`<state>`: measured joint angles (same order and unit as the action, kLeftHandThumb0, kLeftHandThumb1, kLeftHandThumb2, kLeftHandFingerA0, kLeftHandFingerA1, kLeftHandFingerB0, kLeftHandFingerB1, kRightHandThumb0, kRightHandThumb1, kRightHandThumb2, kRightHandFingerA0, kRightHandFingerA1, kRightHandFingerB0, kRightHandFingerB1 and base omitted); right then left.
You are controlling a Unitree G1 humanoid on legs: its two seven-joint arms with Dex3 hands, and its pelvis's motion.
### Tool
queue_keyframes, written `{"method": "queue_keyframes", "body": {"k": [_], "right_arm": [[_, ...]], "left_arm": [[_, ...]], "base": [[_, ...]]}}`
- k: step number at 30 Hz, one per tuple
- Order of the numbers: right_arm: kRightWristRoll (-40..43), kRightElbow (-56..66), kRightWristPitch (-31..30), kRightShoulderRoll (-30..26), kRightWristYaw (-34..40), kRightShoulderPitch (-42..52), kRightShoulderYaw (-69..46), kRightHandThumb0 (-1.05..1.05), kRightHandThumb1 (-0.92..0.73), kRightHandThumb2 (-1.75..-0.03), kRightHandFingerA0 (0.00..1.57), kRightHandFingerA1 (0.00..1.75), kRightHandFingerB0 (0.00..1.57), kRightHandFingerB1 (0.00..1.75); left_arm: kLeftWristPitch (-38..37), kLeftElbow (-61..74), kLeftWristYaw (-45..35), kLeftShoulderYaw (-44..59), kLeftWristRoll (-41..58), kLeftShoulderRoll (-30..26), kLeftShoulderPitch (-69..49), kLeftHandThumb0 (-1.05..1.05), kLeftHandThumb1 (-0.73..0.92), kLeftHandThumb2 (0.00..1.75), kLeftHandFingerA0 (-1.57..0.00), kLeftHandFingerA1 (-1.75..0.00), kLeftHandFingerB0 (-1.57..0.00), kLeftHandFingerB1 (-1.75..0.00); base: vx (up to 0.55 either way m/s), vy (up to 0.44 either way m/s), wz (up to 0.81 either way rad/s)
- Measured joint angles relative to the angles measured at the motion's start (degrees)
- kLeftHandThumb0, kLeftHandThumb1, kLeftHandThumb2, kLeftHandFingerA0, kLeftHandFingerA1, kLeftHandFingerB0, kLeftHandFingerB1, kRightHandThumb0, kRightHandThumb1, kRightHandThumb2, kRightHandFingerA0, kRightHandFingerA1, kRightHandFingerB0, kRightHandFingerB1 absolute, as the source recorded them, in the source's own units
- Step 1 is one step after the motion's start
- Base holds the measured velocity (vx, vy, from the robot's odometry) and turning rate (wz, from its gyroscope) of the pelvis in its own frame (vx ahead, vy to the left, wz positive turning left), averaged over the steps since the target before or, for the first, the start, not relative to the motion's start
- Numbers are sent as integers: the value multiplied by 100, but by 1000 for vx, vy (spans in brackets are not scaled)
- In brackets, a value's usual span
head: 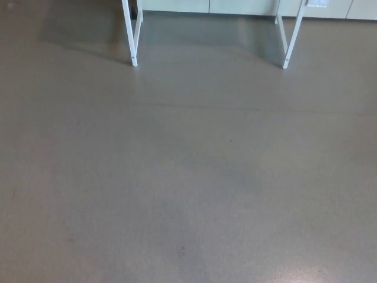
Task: The robot walks towards a desk on which a file tray is kept in the middle and a toilet paper roll is kept on its right. The robot uses its right hand to hook on finger in the gap of the roll and grabs it, lifts it and places it on the tray.
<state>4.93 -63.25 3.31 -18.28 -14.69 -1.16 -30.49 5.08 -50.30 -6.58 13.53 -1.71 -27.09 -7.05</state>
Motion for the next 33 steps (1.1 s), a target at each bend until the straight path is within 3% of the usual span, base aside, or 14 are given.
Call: {"method": "queue_keyframes", "body": {"k": [1,8,19,20,21,22,33], "right_arm": [[64,-56,39,-19,-71,-28,-119,-65,-47,-82,0,23,1,19],[568,-488,397,-173,-649,-196,-717,-65,-47,-82,0,23,1,19],[895,-697,674,-237,-993,-325,-741,-65,-47,-82,0,23,1,19],[913,-706,687,-239,-1008,-326,-731,-65,-47,-82,0,23,1,19],[923,-712,696,-241,-1018,-327,-722,-65,-47,-82,0,23,1,19],[935,-717,707,-242,-1030,-331,-710,-65,-47,-82,0,23,1,19],[1070,-761,765,-273,-1060,-353,-603,-65,-47,-82,0,23,1,19]], "left_arm": [[28,0,-35,57,26,-30,12,-79,66,60,-30,-83,-49,-64],[284,-33,-301,215,172,-214,66,-78,68,61,-34,-75,-51,-58],[468,-2,-460,296,317,-231,-2,-78,67,60,-31,-81,-49,-61],[468,-33,-479,309,330,-231,-2,-81,49,94,-37,-77,-49,-67],[469,-69,-492,319,339,-232,7,-81,67,60,-33,-82,-51,-62],[468,-106,-502,322,345,-232,14,-77,68,61,-32,-77,-50,-58],[426,-188,-645,485,515,-230,12,-74,64,60,-32,-79,-51,-63]], "base": [[0,0,0],[0,0,0],[0,0,0],[0,0,0],[0,0,0],[0,0,0],[-4,13,4]]}}
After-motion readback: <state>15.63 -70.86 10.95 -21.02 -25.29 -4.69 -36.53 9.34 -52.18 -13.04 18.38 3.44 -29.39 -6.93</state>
